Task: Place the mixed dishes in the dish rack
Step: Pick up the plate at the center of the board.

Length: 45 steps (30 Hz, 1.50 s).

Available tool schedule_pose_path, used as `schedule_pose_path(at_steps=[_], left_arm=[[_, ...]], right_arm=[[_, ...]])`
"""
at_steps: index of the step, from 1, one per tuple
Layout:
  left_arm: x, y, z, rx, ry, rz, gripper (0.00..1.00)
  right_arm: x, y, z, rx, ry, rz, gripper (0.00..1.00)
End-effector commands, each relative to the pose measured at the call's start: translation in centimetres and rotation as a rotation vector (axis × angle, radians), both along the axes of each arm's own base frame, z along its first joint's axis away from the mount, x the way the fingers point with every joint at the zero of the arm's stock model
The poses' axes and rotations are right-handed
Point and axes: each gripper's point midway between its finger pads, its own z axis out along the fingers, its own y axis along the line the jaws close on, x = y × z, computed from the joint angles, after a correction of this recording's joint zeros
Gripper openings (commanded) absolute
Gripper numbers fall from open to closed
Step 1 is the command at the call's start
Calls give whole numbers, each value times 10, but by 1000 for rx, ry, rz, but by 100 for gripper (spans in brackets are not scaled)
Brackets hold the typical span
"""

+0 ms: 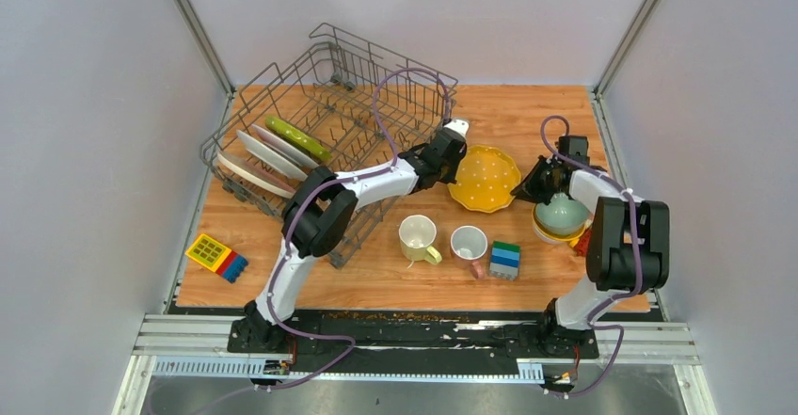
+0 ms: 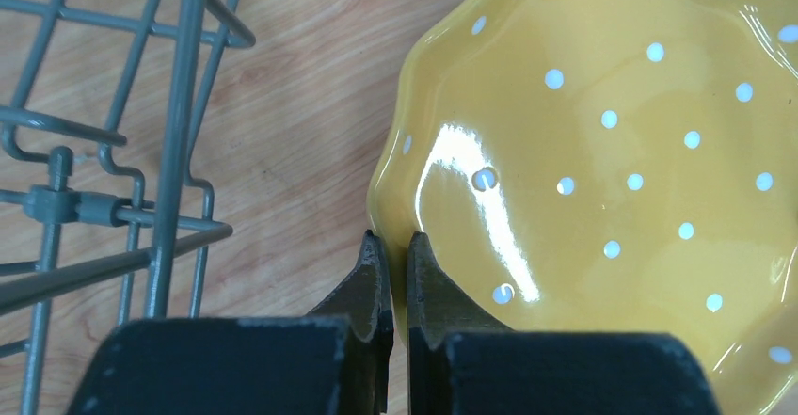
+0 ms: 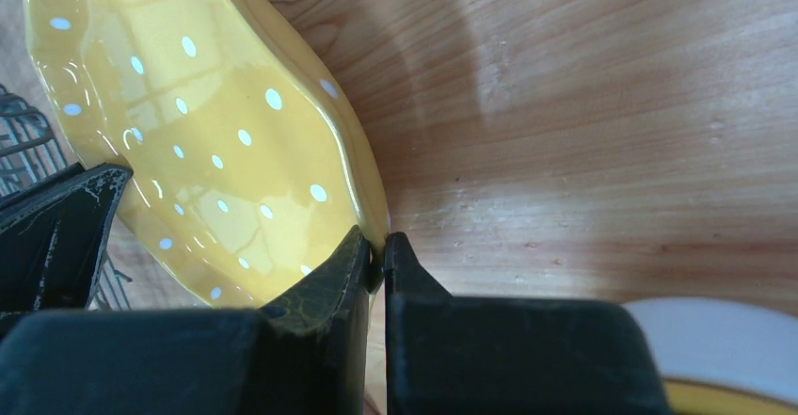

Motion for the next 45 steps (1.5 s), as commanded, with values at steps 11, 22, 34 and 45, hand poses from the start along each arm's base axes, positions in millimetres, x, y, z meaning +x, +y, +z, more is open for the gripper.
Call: schedule_pose_path(at_steps=[11,22,34,45], left_arm=[[-71,-78,121,-218,-53,-410,0],[-101,-76,150,-253,-33,-498,0],[-149,-54,151,-252,41,-520,0],[-178,-38,166,-283,107,-512,0]], right_arm=[[14,48,132,176,-404,148,0],[-21,60,161,239,-451,182,0],[-66,79,182,327,-472,250,0],[-101,110,190,401,-466,361,0]])
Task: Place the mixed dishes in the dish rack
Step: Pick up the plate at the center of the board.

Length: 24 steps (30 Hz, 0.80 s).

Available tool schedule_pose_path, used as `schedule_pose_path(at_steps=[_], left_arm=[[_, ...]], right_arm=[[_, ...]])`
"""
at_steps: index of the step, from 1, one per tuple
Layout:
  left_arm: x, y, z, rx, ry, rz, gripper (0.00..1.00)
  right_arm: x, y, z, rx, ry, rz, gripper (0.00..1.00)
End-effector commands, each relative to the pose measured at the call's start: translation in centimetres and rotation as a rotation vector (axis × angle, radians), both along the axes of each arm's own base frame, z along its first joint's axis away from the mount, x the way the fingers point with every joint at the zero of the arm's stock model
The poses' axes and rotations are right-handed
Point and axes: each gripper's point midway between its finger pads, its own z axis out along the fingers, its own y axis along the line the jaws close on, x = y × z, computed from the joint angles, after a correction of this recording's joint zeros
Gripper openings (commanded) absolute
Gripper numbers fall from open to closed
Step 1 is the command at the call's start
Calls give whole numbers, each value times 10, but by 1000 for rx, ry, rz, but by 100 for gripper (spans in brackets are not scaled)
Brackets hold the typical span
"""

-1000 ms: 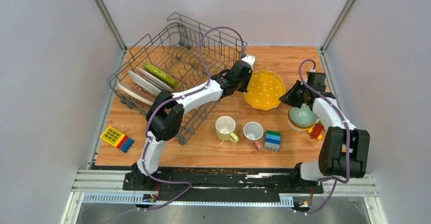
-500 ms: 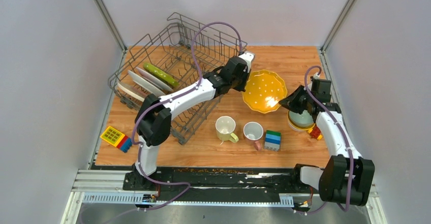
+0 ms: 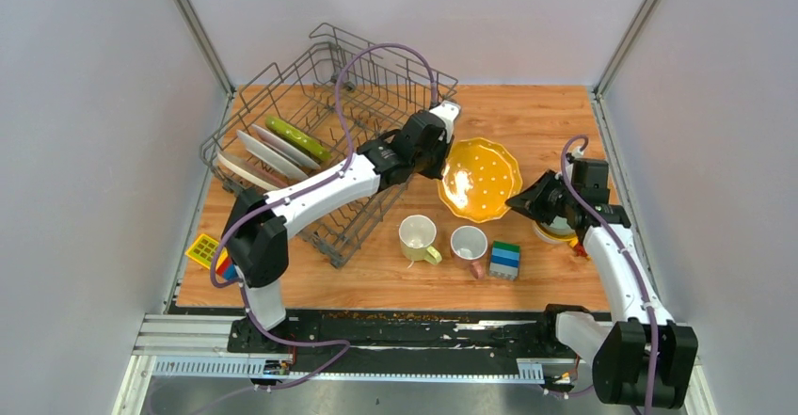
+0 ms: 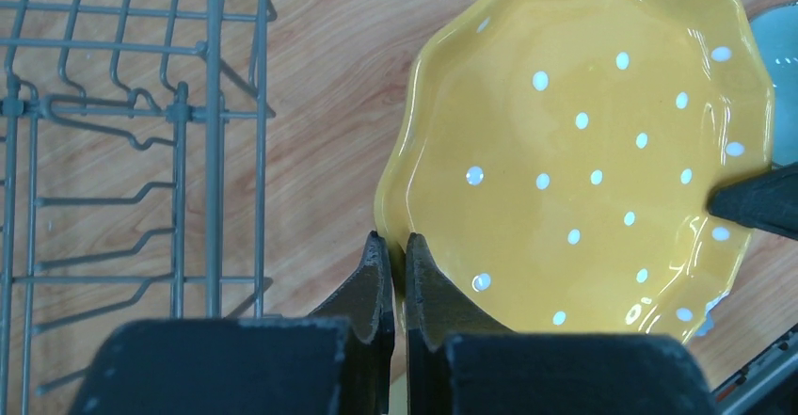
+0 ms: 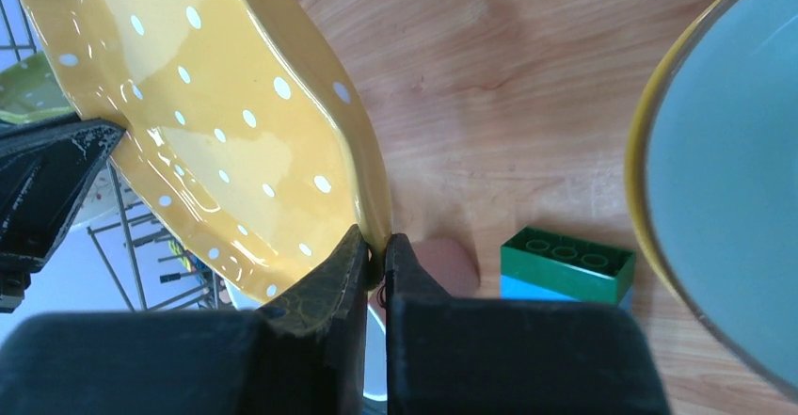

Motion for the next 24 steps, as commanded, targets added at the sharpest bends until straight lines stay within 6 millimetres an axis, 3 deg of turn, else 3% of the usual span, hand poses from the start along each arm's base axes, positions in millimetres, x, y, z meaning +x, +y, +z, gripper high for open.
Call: schedule_pose_path(at_steps=[1,7,15,24], left_arm=[[-112,-69,33,-198,146,-361,0],[-144,-64,22,-163,194,-384,0],[-175,-57,4,-109,238,-400,0],[-188,-50,-7,-66,280,-410,0]], right_arm=[[-20,71,85,221,-281,344,0],[-47,81,74,241,-237,394,0],[-77,78,66,226,-214,409,0],[-80,72,53,187,-177,365,0]])
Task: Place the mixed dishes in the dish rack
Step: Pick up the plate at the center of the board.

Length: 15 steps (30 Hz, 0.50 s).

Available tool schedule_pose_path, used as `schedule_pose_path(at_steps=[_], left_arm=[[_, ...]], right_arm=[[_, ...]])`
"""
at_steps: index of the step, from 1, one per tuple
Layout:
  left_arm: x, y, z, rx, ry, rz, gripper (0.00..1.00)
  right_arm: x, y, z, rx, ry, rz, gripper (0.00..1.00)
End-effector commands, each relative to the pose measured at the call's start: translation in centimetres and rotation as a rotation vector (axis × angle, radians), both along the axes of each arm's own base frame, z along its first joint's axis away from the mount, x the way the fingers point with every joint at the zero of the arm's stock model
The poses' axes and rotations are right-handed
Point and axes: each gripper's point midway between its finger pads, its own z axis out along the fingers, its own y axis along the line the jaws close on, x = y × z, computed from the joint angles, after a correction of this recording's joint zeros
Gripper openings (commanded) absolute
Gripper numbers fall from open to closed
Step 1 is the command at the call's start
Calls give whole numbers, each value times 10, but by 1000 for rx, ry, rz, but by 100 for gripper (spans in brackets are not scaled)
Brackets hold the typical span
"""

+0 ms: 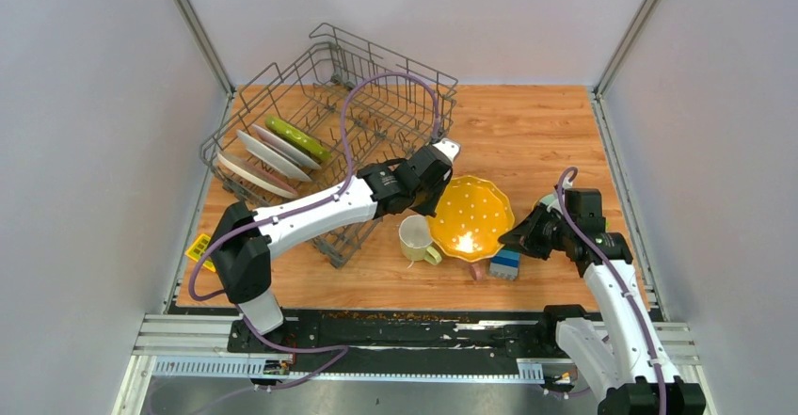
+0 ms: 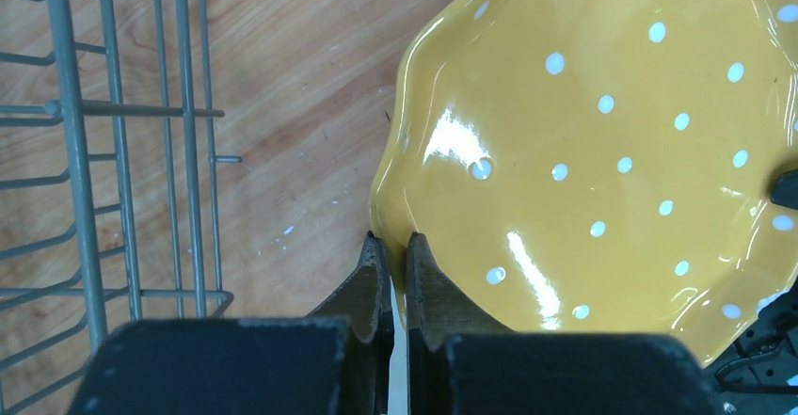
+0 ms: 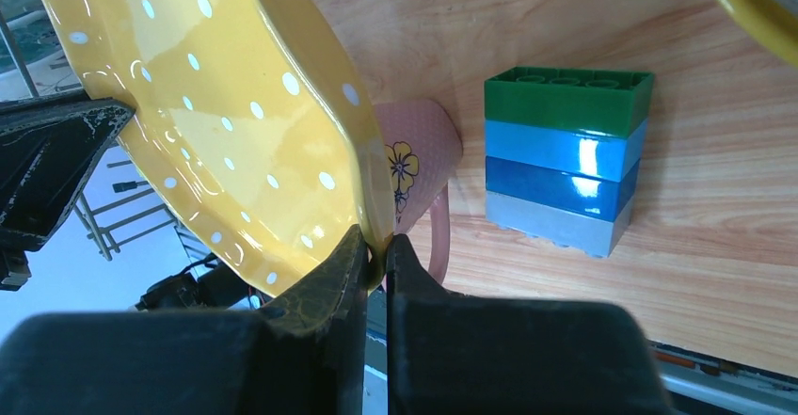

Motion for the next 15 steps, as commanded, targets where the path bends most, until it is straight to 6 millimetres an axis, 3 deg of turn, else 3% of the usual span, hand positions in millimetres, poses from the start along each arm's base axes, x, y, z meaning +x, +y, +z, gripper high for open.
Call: schedule_pose_path(at_steps=[1,15], left_arm=[[-108,-77,23,-240,190,-384,0],[-108,-72,16,-198,188,-366,0]], right_arm=[[7,46,72,207,-289,253,0],[25,44,64,190,-284,220,10]])
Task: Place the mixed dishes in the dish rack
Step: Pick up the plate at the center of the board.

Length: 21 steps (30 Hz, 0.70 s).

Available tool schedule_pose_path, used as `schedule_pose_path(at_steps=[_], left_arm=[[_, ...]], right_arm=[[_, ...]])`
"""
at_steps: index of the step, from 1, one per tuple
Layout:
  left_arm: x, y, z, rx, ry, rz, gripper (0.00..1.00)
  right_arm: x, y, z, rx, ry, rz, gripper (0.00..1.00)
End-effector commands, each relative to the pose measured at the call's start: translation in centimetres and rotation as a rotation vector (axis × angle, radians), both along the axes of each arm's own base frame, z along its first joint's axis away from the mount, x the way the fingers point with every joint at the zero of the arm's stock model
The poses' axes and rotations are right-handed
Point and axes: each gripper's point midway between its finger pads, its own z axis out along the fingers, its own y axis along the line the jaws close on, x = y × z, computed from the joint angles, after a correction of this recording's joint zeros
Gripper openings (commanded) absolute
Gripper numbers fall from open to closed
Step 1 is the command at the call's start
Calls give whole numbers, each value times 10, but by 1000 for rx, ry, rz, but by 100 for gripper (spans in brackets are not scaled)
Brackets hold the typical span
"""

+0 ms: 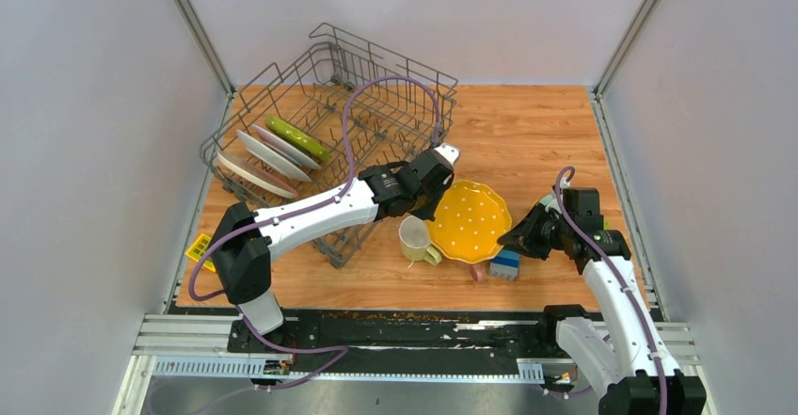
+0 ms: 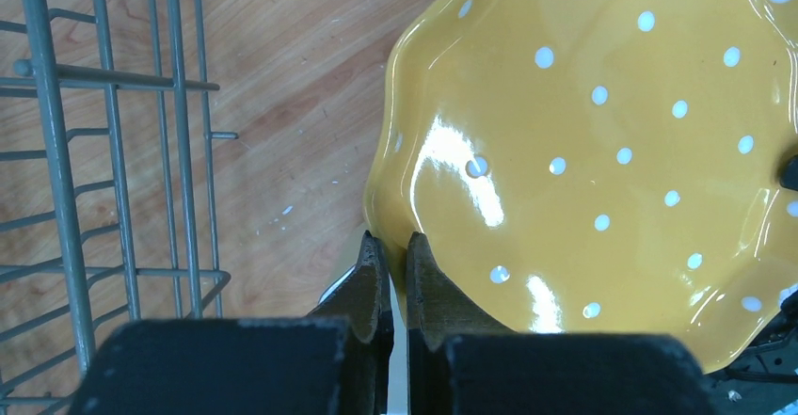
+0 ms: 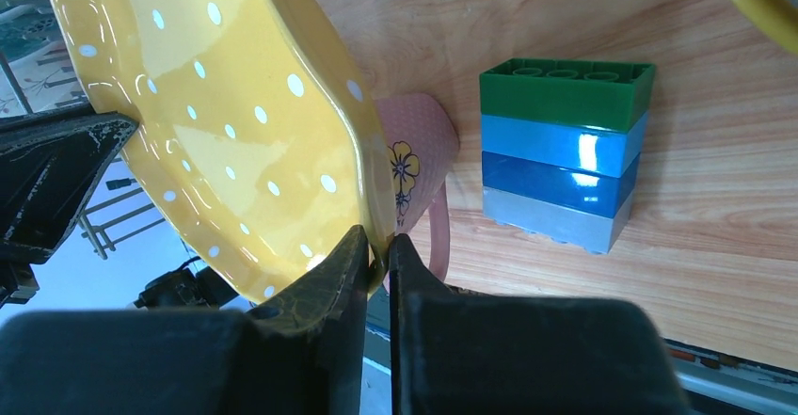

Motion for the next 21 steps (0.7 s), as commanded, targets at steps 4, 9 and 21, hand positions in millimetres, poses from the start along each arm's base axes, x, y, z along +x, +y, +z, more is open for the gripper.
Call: schedule_pose_path(at_steps=[4,9,21], left_arm=[[-94,-75,21,-224,156,-355,0],[-93,-75,23,-225,148,-355,0],[-93,-71,21,-211,143,-359,0]], right_arm=[[30,44,71,204,-331,211,17],[34,45,70,207,-330,210,20],[40,45,63,206,-326,178,27]])
